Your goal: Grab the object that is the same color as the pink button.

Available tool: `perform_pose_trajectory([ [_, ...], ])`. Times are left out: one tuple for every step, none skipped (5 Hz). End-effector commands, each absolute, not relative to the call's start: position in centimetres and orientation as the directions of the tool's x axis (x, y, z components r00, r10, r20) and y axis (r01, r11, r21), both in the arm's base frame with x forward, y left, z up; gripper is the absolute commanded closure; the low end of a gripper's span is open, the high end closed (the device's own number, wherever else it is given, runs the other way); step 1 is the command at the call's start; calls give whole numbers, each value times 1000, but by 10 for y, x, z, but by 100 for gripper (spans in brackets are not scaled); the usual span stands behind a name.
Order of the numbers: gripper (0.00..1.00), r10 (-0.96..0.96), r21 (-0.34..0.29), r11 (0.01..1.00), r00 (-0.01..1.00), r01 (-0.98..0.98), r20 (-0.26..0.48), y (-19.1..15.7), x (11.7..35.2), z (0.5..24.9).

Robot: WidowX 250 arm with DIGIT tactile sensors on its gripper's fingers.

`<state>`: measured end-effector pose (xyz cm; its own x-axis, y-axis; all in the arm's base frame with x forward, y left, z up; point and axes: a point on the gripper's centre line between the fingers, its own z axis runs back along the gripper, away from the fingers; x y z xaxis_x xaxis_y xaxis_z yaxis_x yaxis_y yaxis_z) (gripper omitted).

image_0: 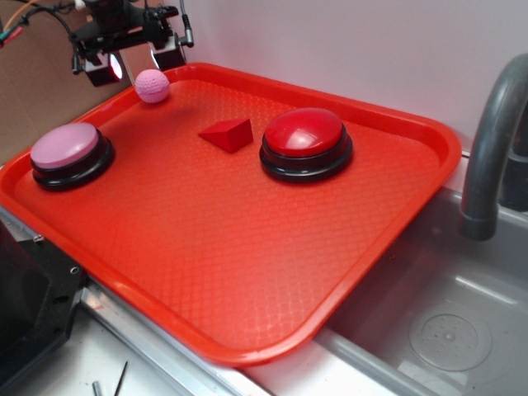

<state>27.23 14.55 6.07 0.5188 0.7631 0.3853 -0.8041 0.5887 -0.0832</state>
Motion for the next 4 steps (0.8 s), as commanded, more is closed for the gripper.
perform_pose_trajectory([
  [0,764,-159,546,412,-823,496,156,276,69],
  [0,776,-160,539,413,-827,476,161,282,63],
  [0,784,-137,535,429,-834,449,165,289,55],
  [0,794,-111,517,427,-849,432,172,292,47],
])
